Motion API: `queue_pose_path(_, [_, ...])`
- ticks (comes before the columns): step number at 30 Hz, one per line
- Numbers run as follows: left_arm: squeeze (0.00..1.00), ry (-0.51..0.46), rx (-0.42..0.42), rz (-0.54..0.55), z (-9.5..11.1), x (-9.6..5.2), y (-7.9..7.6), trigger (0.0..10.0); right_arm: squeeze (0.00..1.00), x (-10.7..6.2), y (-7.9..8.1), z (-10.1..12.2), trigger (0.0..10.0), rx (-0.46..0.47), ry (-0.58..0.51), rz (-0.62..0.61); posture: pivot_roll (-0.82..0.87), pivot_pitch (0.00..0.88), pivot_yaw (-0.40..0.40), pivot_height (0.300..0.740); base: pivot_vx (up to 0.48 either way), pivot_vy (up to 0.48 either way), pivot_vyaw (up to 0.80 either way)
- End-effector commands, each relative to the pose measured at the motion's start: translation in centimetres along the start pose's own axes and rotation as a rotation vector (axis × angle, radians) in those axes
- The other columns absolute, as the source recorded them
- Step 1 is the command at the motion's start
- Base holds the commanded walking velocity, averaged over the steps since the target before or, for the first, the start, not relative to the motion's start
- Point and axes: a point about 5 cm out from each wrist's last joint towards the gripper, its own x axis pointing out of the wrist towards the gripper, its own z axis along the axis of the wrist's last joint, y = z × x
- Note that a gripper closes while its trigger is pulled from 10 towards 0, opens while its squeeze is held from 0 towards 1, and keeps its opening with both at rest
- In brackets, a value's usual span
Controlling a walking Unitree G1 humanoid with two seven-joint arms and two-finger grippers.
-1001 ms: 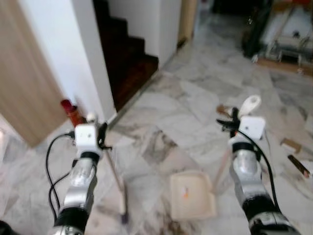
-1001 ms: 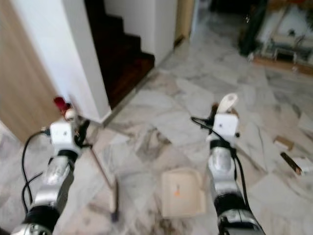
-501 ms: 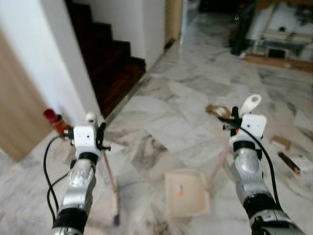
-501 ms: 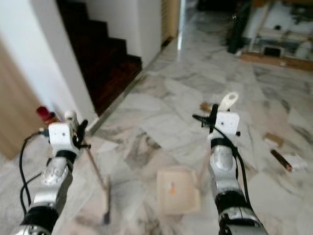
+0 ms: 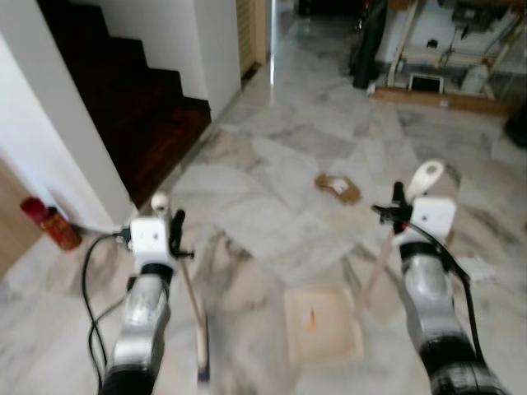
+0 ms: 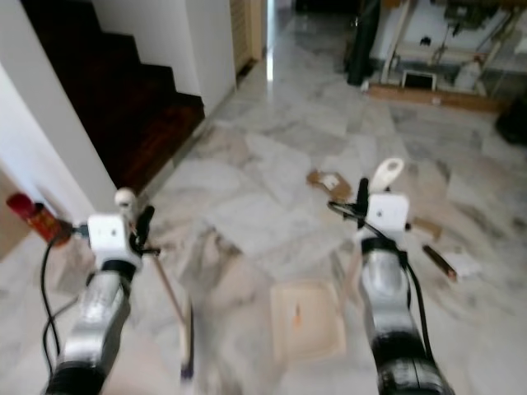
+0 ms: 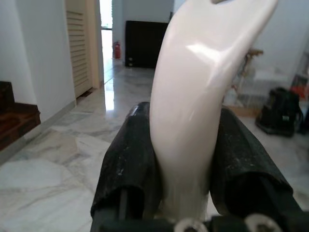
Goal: Sweep floor
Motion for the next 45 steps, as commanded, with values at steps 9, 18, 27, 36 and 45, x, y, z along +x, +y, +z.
queue_pose_path(9, [0.00,-0.049,0.047,0.059,1.6,0.2,2.5,10.0,0.00,0.8,3.4,1.8,10.0,0.040,-0.057,0.116,0.11,0.040,-0.010,0.740,0.279,0.000,0.53])
queue_pose_path(18, [0.00,-0.032,0.040,0.026,1.6,0.1,2.0,10.0,0.00,0.2,3.3,1.3,10.0,0.090,-0.036,0.061,0.11,0.022,0.033,0.740,0.282,0.000,0.00])
queue_pose_path(27, [0.00,-0.028,0.043,0.001,1.8,0.5,1.7,10.0,0.00,0.0,3.7,1.2,10.0,0.114,-0.026,0.069,0.09,0.000,0.048,0.740,0.291,0.000,0.00])
queue_pose_path(36, [0.00,-0.028,0.033,-0.012,1.9,0.5,1.3,10.0,0.00,-0.1,3.8,1.1,10.0,0.114,-0.022,0.074,0.10,0.014,0.042,0.740,0.294,0.000,0.00])
queue_pose_path(45, [0.00,-0.016,0.039,0.002,1.6,0.1,1.6,10.0,0.00,-0.4,4.2,1.1,10.0,0.098,-0.017,0.098,0.10,0.040,0.038,0.740,0.303,0.000,0.00])
